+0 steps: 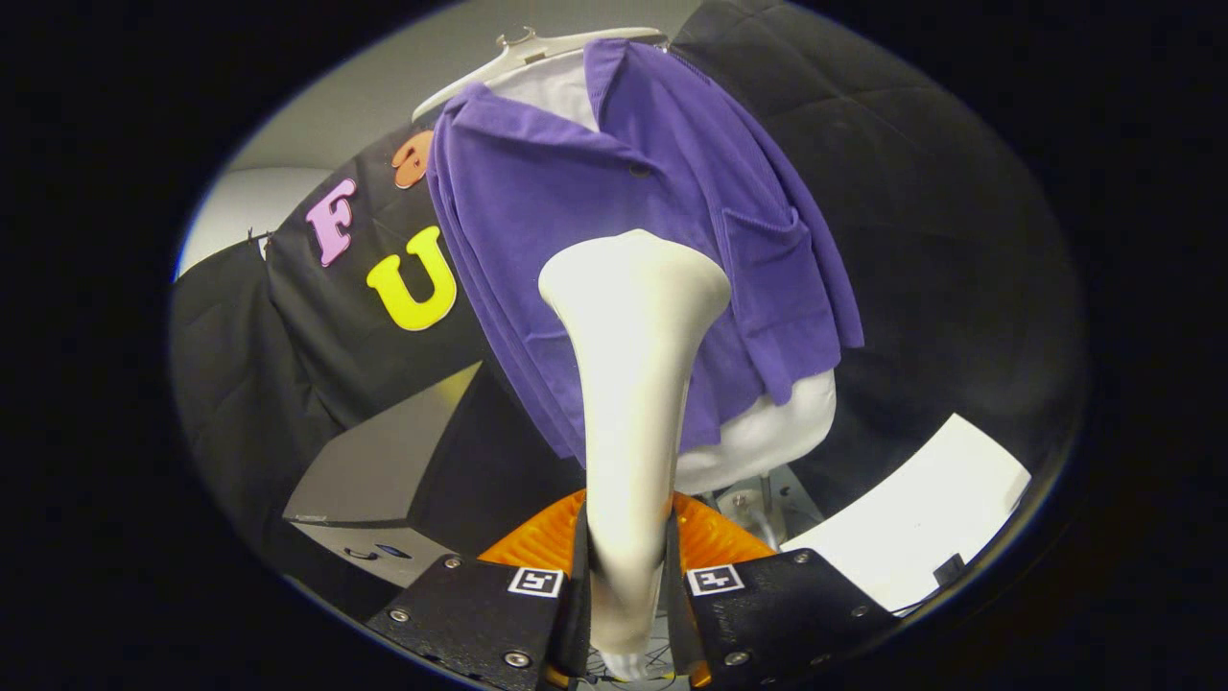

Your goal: Iron the clothes twice with a garment steamer, once on the left side and once on the right side.

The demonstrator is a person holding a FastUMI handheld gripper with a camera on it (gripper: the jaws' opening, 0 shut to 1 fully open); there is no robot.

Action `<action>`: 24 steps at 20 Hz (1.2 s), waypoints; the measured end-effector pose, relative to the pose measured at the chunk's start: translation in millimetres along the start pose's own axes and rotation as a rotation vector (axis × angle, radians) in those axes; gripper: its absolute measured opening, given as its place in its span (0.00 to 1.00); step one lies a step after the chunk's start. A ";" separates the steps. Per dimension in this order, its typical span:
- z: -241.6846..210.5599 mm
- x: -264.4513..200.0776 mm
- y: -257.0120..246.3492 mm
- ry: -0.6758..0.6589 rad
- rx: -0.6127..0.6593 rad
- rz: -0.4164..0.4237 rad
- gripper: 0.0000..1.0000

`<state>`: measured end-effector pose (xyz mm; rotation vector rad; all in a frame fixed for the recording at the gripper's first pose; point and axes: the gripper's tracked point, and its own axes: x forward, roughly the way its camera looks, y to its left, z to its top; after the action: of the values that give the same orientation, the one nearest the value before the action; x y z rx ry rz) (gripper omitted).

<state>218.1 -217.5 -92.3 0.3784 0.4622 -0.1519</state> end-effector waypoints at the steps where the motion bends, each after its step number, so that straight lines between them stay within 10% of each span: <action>1: 16.8 -5.1 2.0 -0.025 -0.009 0.003 0.32; 19: 248.4 23.0 4.8 -0.409 0.037 -0.027 0.32; 24: 250.7 62.8 -20.8 -0.380 0.045 -0.100 0.33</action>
<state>370.8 -337.7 79.5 0.3603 0.1028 -0.3252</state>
